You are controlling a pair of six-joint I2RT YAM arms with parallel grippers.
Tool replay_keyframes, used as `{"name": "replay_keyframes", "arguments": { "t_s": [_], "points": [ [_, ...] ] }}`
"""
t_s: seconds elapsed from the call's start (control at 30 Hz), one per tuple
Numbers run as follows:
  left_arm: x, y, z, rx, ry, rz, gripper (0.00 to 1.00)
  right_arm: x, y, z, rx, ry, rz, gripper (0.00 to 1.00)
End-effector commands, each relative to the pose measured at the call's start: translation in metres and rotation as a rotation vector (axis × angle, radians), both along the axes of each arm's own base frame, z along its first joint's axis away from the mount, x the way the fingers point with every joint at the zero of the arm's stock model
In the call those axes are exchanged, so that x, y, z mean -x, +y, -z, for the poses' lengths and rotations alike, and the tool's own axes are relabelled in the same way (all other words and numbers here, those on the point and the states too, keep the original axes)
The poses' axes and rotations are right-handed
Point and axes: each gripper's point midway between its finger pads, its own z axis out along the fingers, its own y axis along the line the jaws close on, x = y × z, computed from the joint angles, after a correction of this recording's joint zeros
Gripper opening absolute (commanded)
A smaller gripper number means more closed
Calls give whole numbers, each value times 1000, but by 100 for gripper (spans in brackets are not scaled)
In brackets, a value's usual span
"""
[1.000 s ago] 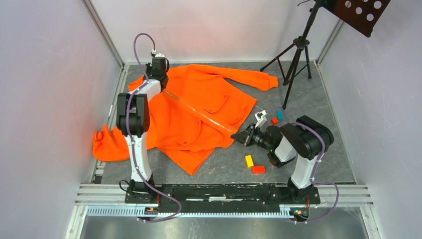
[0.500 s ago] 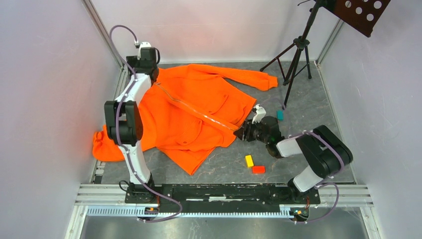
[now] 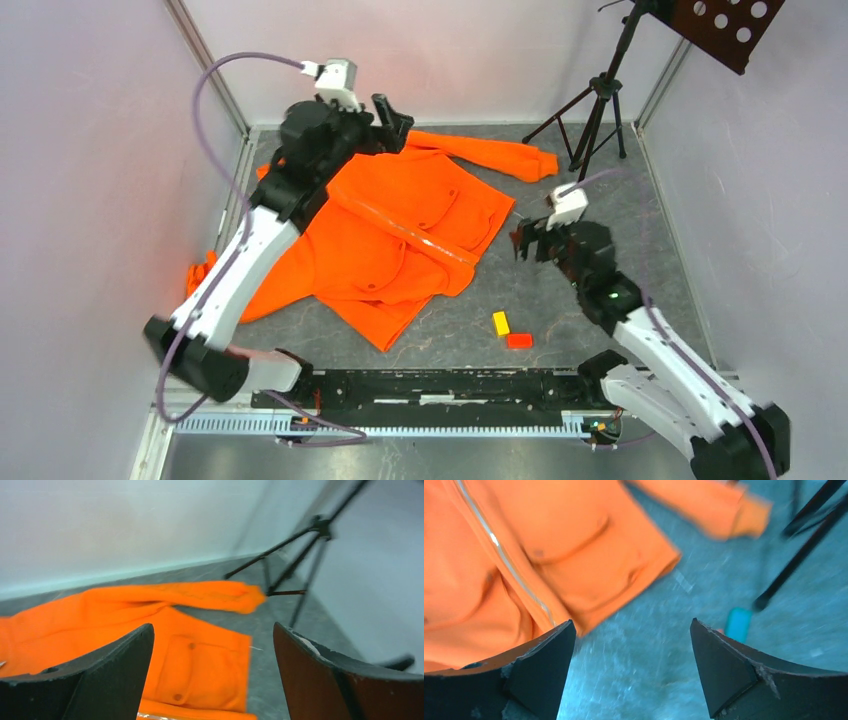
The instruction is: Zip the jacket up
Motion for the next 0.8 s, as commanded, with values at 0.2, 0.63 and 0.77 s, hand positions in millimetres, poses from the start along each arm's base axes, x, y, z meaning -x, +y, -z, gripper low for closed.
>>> {"name": "replay_keyframes", "arguments": {
  "t_s": [0.2,0.63,0.77],
  "points": [
    [201,40,-135,131,-637,321,100,51,-58,-232,51,-491,80,98],
    [264,94,-154,93,-841,183,100,102,-96,-308,-63,-745,179,98],
    [262,92,-150,94,-829,187,100,103,-104,-294,-121,-747,234,98]
  ]
}}
